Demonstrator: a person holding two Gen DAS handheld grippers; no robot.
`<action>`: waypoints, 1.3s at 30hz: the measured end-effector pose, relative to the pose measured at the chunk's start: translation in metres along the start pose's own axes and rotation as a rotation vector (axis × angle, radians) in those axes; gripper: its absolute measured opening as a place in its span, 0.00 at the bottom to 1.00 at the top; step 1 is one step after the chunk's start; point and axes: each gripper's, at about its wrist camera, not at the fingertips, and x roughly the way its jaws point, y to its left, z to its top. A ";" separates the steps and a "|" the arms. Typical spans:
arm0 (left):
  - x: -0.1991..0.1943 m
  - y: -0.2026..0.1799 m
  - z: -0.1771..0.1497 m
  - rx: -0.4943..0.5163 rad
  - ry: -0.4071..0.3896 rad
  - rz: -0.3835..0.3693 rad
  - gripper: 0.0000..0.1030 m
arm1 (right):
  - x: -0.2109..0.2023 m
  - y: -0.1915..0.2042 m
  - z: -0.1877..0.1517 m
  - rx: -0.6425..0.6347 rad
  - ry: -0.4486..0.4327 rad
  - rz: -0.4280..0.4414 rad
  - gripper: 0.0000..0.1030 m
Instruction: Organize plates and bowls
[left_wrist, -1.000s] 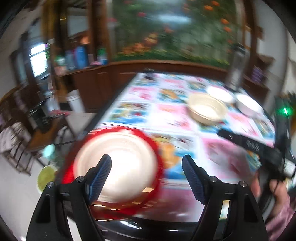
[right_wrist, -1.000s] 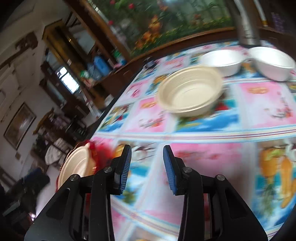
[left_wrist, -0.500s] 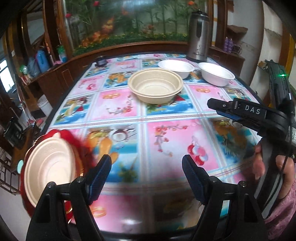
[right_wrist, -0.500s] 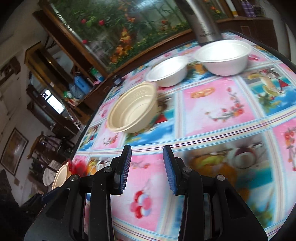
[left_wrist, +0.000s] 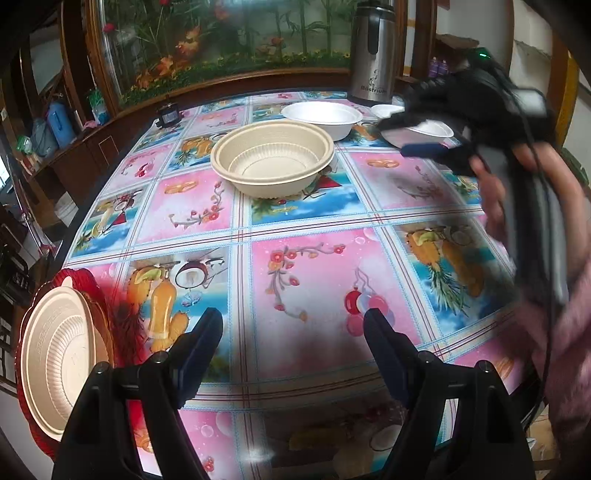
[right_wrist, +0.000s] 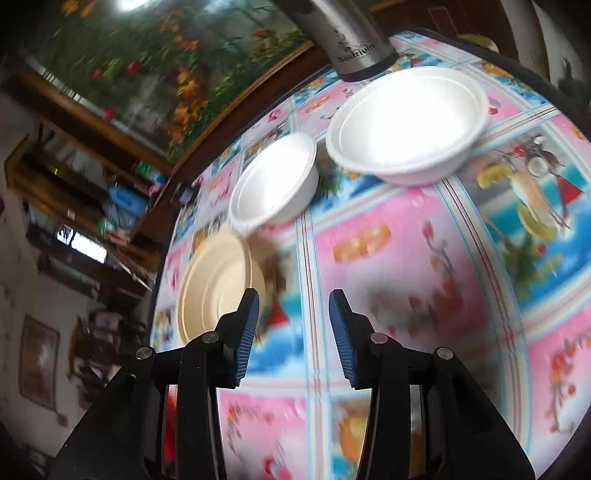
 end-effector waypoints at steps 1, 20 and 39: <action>0.000 0.002 0.000 -0.003 0.000 0.001 0.77 | 0.006 0.000 0.008 0.022 0.000 -0.001 0.38; 0.009 0.018 0.036 -0.073 0.040 -0.097 0.77 | 0.091 -0.006 0.085 0.314 0.004 -0.139 0.33; 0.070 -0.004 0.079 -0.352 0.218 -0.290 0.77 | -0.029 -0.066 0.027 0.059 0.102 -0.094 0.08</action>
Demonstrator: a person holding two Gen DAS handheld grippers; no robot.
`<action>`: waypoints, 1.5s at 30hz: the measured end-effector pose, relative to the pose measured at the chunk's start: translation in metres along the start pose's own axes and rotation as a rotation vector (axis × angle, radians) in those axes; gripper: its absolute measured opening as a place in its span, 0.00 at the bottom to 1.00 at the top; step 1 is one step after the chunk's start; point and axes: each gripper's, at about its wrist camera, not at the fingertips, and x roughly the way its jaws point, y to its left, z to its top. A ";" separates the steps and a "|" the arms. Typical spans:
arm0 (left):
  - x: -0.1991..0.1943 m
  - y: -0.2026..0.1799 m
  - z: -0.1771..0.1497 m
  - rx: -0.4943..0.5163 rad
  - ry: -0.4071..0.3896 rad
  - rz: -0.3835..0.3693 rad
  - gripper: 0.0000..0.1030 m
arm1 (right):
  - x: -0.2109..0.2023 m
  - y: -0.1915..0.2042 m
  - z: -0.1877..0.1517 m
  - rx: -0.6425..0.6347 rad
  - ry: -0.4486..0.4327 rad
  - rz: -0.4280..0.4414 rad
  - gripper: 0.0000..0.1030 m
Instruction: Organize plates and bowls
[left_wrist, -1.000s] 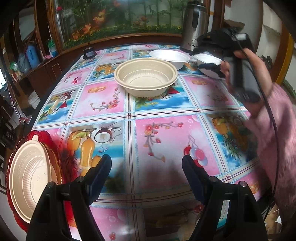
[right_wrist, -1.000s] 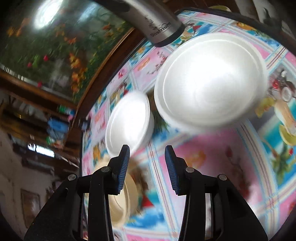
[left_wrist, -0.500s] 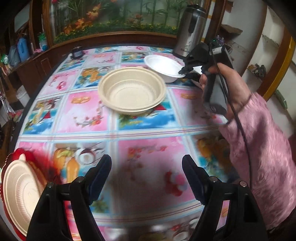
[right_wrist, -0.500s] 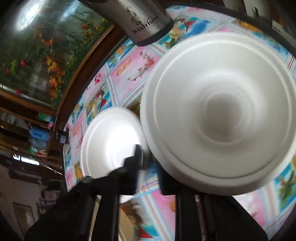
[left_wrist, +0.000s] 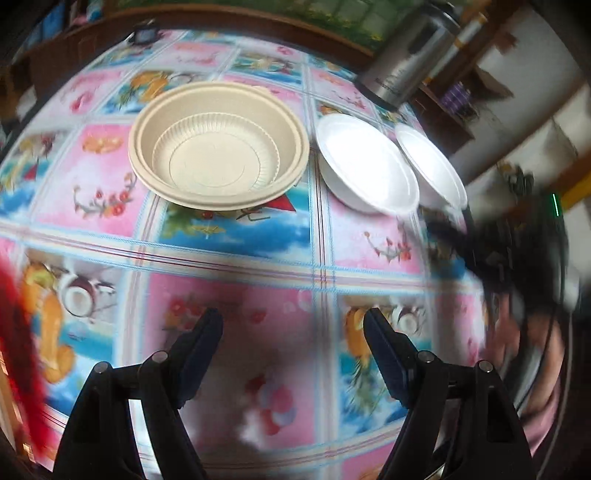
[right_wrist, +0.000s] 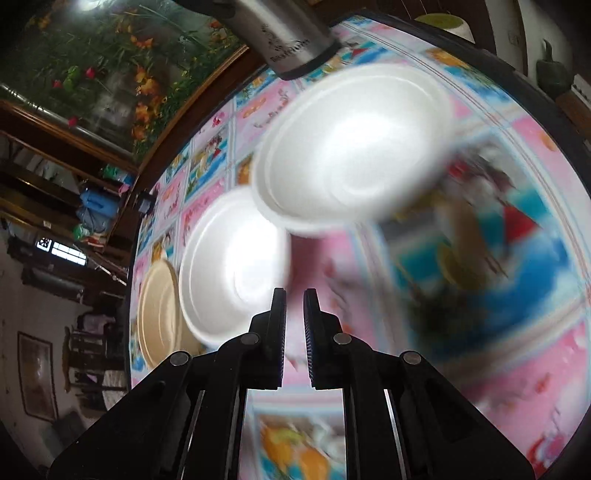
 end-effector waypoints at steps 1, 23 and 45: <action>0.002 -0.002 0.002 -0.017 0.002 -0.005 0.77 | -0.007 -0.010 -0.008 0.001 0.008 0.001 0.08; 0.062 0.008 0.079 -0.456 -0.014 0.018 0.76 | 0.019 -0.009 0.017 0.105 -0.025 0.167 0.30; 0.078 -0.011 0.082 -0.418 0.045 -0.168 0.14 | 0.030 -0.017 0.010 0.084 -0.064 0.189 0.12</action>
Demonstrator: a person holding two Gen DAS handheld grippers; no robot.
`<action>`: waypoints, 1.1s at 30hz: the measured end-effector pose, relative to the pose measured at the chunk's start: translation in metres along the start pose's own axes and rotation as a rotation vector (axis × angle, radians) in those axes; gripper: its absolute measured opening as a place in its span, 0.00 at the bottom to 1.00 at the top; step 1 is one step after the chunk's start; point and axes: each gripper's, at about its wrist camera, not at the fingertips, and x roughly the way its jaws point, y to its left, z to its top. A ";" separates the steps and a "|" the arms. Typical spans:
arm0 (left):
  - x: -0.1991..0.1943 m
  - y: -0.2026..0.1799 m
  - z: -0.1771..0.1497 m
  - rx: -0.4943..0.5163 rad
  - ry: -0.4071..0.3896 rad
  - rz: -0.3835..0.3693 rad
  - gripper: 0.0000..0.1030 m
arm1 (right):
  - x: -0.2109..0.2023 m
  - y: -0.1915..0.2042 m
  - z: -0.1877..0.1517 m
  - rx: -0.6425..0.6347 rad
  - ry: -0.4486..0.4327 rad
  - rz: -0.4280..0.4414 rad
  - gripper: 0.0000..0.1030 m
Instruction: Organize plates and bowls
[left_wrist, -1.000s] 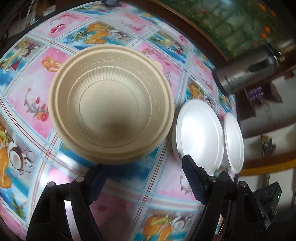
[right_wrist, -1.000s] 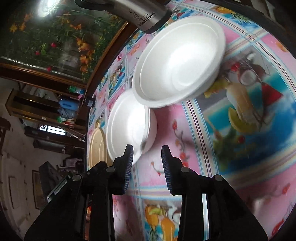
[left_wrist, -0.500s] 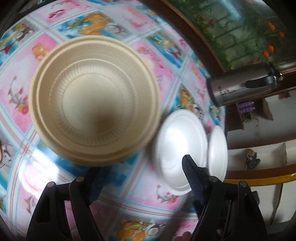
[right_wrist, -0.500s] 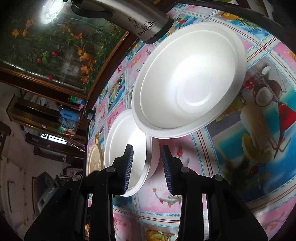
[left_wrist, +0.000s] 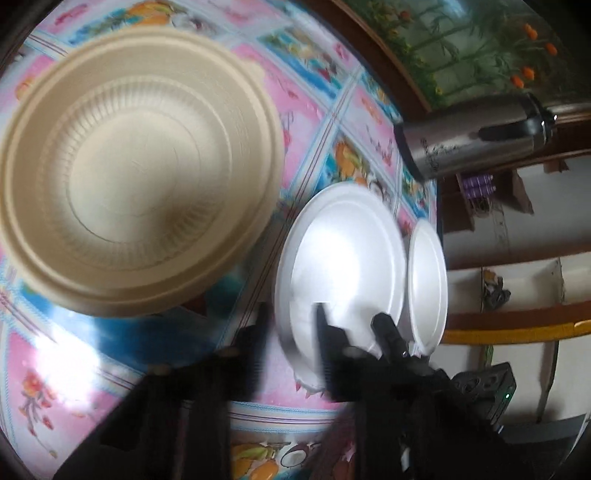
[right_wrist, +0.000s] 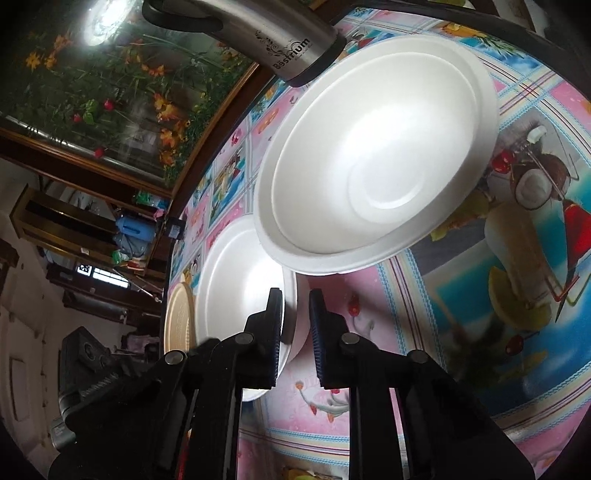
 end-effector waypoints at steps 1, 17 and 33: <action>0.002 0.001 -0.001 0.003 0.004 0.008 0.14 | 0.000 -0.002 0.000 0.006 0.003 0.002 0.12; -0.003 0.008 -0.008 0.026 -0.001 0.006 0.08 | 0.000 0.003 -0.006 -0.014 0.011 0.005 0.06; -0.016 0.020 -0.021 0.092 -0.029 0.025 0.09 | 0.006 0.009 -0.020 -0.037 0.049 0.032 0.07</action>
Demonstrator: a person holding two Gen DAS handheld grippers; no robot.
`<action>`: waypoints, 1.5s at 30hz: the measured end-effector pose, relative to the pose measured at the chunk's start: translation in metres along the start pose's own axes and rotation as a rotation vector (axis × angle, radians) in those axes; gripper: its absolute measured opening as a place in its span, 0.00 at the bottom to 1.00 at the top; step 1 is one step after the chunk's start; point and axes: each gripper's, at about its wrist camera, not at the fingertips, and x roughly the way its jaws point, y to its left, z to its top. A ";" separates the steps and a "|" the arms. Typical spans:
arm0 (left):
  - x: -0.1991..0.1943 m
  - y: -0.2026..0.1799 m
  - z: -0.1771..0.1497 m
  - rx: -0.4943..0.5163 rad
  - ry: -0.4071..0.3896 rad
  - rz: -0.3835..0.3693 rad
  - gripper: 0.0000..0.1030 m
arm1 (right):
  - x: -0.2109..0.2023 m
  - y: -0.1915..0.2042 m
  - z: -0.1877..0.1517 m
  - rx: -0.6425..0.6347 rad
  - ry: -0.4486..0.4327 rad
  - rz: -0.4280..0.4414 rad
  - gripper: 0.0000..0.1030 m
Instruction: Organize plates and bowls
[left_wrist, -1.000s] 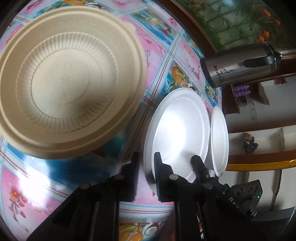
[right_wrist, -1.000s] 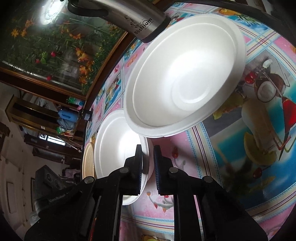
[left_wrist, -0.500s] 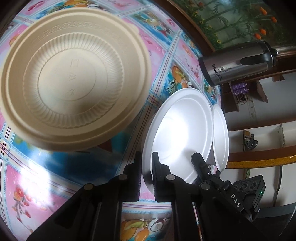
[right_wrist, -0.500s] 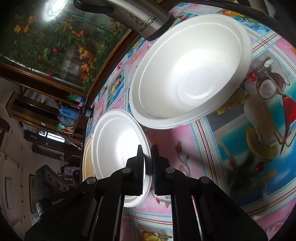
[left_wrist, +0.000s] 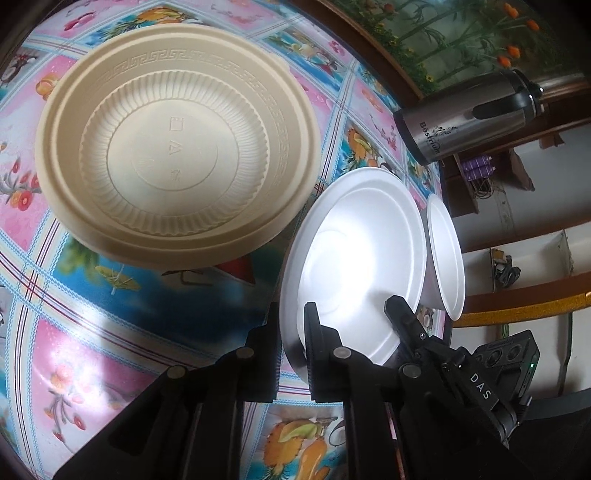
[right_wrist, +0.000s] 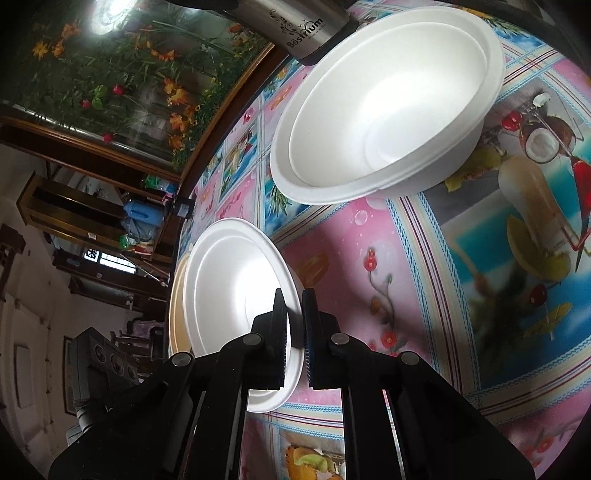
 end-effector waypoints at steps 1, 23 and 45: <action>0.000 0.000 0.000 0.004 -0.002 0.001 0.09 | 0.000 0.000 -0.001 -0.003 -0.003 -0.001 0.07; -0.011 -0.014 -0.012 0.156 -0.089 0.073 0.12 | -0.006 -0.001 -0.007 -0.052 -0.045 0.023 0.07; -0.042 -0.002 -0.021 0.208 -0.190 0.096 0.13 | -0.003 0.025 -0.017 -0.191 -0.072 0.081 0.07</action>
